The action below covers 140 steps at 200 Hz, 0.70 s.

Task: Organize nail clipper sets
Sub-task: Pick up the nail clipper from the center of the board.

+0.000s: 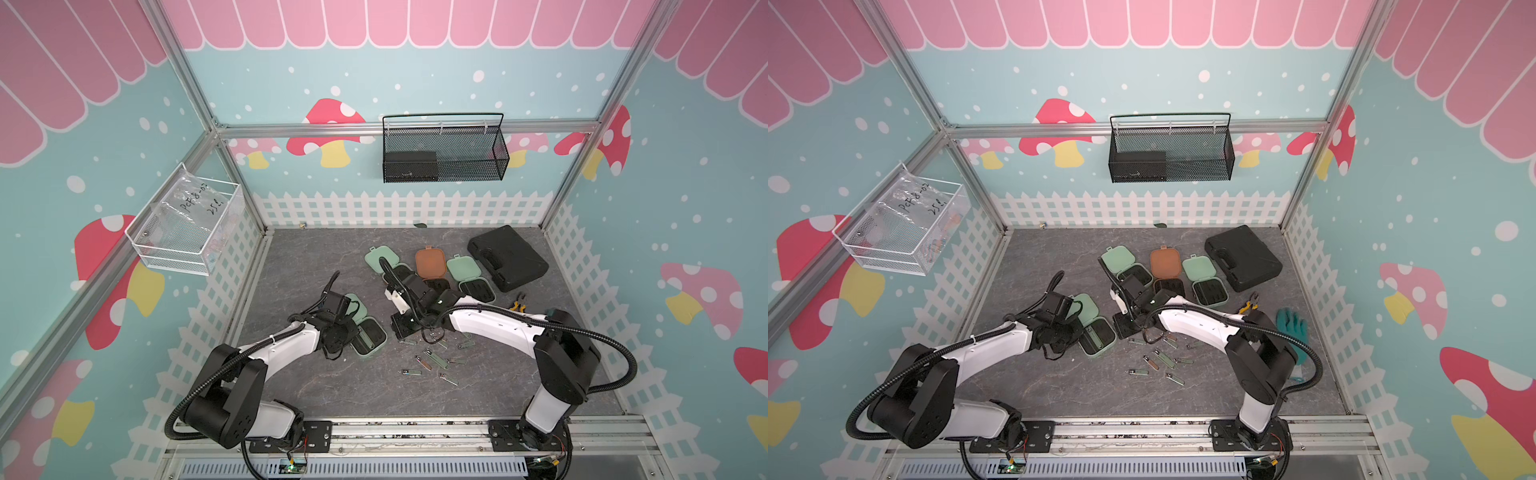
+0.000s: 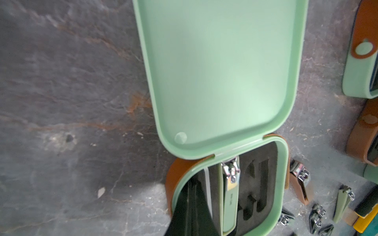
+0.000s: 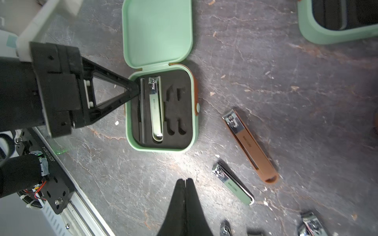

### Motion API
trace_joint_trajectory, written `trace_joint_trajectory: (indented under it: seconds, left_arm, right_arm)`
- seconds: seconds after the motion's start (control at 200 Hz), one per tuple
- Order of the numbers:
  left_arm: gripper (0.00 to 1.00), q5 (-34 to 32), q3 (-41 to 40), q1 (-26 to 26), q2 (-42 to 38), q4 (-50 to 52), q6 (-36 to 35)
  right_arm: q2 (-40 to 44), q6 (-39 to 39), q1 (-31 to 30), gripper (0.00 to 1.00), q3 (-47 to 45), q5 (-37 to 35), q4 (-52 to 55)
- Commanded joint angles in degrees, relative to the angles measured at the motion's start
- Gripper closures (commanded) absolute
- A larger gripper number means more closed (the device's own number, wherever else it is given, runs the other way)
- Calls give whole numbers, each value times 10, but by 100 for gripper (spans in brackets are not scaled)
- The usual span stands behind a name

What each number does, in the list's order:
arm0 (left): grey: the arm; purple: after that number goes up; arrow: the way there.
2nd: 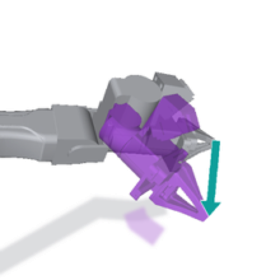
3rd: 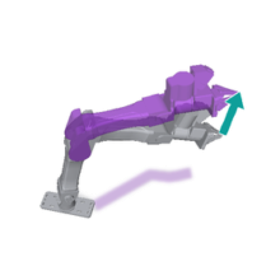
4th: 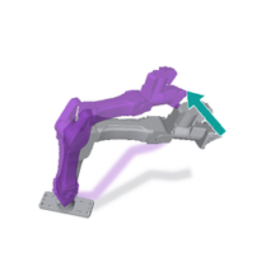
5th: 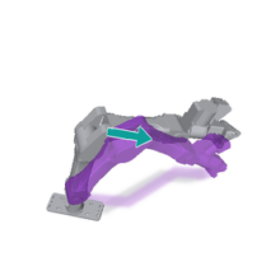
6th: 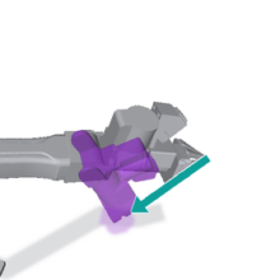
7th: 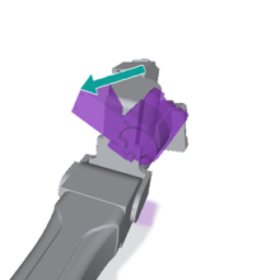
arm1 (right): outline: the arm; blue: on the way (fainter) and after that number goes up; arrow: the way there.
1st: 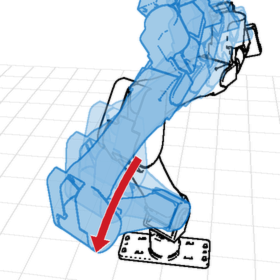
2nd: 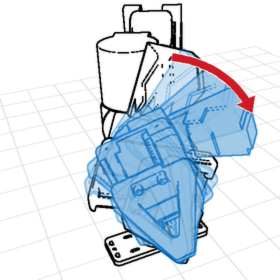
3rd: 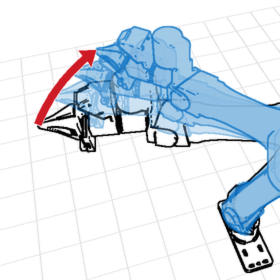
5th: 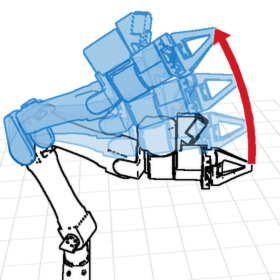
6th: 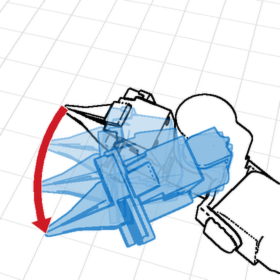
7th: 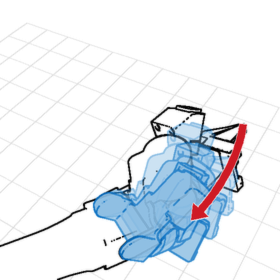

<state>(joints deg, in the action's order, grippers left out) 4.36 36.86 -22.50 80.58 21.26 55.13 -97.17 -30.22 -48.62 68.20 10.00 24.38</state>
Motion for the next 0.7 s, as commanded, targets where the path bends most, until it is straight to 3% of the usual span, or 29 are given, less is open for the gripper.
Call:
trace_joint_trajectory:
  seconds: [0.0, 0.13, 0.415, 0.56, 0.696]
  left_arm:
    - [100, -3, -25, 4, 16, 14, 10]
    - [100, -2, -27, 4, 6, 21, 7]
    - [100, -19, -17, 4, -14, 55, -5]
    - [100, -24, -17, 4, -24, 61, -5]
    - [100, -21, -10, 4, -19, 64, -10]
  right_arm:
    - [40, 9, 18, 93, -33, -5, -5]
    - [75, 48, 48, 88, -78, -28, 13]
    - [84, 236, 43, 74, -107, -17, 12]
    - [93, 251, 38, 66, -120, 3, 9]
    - [117, 253, -10, 56, -150, 15, 8]
